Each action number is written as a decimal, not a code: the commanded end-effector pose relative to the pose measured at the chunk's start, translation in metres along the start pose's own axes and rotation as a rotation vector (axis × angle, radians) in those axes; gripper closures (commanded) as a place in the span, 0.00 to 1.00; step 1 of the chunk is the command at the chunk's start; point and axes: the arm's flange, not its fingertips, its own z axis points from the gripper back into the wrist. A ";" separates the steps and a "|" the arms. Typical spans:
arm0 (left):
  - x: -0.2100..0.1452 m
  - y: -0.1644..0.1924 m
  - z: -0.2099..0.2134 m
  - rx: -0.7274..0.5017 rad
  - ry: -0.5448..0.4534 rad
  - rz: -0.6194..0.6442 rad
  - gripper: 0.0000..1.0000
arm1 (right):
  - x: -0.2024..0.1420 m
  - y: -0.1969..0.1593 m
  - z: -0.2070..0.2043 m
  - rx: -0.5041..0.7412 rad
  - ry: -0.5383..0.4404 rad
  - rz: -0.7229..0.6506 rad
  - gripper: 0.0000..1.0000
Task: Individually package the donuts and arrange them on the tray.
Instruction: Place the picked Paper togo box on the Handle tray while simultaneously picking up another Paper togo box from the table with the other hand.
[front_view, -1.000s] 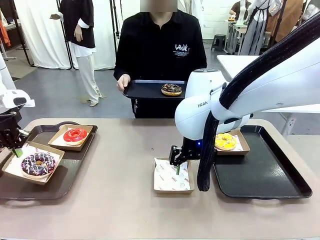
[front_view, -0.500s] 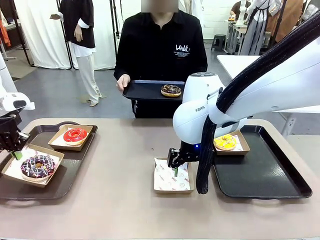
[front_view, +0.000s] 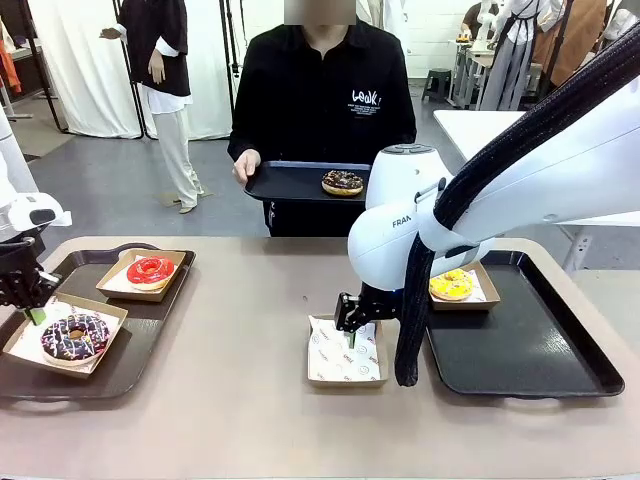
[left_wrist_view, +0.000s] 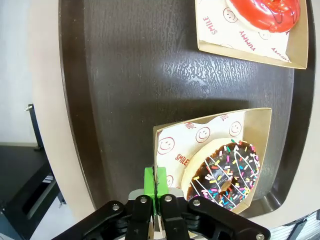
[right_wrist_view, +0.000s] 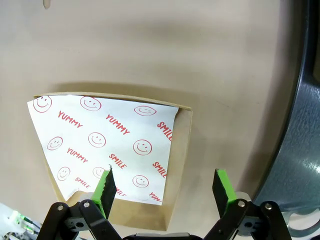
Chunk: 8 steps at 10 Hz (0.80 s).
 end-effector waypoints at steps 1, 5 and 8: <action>0.000 0.001 -0.003 0.034 -0.020 0.020 0.99 | 0.002 0.000 -0.009 -0.015 -0.028 0.000 0.00; 0.000 0.001 -0.001 0.033 -0.037 0.033 0.99 | 0.003 -0.001 -0.010 -0.009 -0.043 -0.005 0.00; 0.001 0.002 0.000 0.034 -0.036 0.041 0.44 | 0.002 -0.005 -0.011 -0.009 -0.058 -0.020 0.56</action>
